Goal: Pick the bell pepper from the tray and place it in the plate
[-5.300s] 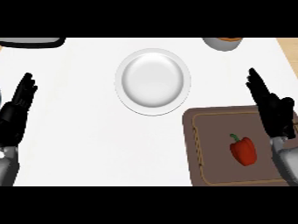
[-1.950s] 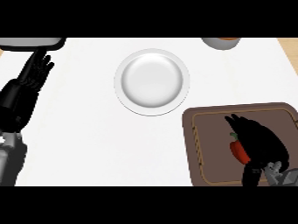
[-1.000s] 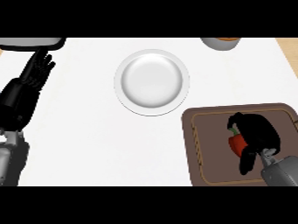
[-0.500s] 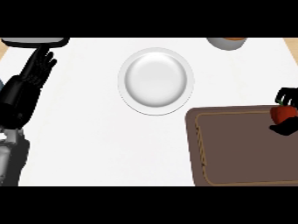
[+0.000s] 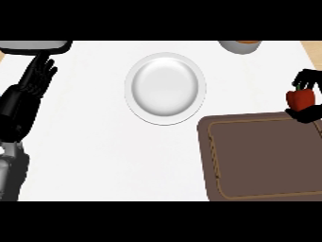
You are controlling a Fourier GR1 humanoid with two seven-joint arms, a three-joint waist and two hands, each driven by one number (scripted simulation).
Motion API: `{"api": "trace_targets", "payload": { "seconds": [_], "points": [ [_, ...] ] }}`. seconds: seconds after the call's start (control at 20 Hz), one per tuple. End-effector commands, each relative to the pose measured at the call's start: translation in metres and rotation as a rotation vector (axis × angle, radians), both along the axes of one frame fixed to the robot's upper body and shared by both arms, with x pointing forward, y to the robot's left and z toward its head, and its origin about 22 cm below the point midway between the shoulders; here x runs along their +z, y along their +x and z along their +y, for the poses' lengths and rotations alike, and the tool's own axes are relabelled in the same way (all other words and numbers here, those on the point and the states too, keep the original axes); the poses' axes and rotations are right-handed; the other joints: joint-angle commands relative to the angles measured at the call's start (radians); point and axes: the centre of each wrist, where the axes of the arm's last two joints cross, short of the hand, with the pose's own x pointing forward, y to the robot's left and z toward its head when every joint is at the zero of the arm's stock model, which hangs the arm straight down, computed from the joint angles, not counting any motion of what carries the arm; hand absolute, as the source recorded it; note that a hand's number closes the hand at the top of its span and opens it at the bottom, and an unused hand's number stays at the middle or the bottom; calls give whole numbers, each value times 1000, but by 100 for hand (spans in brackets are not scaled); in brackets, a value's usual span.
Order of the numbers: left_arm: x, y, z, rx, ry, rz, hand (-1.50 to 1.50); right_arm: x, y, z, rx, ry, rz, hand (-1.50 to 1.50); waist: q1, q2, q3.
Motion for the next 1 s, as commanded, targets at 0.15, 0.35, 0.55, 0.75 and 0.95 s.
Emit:
{"api": "trace_targets", "payload": {
  "seconds": [0.15, 0.35, 0.55, 0.75, 0.95],
  "points": [
    [7, 8, 0, 24, 6, 9, 0, 51, 17, 53, 261, 288, -143, 150, -25, -8, -1],
    [6, 3, 15, 27, -5, 6, 0, 71, 5, 80, 331, 363, -127, 150, -23, -8, -2],
    [2, 4, -6, 6, -5, 14, 0, 86, 12, 116, 359, 371, -118, 150, -7, -3, -1],
    [-4, 15, -3, 11, 15, 0, 0, 89, 13, 170, 389, 392, -97, 150, -8, -1, -1],
    [5, 5, -17, -9, -8, -10, 0, 89, 36, 218, 396, 429, -64, 150, 7, 0, -1]
  ]
}}
